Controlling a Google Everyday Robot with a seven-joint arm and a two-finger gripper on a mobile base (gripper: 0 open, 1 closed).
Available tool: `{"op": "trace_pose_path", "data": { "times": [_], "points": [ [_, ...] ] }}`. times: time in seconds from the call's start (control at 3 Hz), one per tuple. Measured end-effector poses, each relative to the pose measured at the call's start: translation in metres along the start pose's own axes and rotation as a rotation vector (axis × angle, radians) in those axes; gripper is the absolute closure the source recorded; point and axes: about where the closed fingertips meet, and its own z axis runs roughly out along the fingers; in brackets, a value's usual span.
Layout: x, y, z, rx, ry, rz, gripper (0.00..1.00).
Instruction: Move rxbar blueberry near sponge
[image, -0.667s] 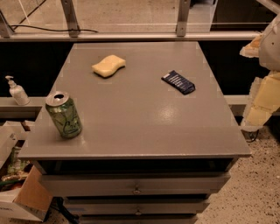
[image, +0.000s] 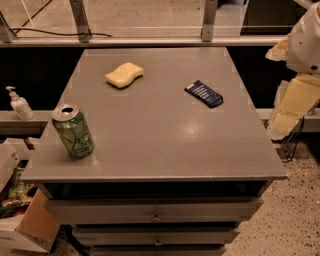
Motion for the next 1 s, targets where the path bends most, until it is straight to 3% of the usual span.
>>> {"op": "trace_pose_path", "data": {
  "times": [1.0],
  "points": [
    [-0.048,-0.114,0.075,-0.057,-0.114,-0.017,0.0]
  ]
}}
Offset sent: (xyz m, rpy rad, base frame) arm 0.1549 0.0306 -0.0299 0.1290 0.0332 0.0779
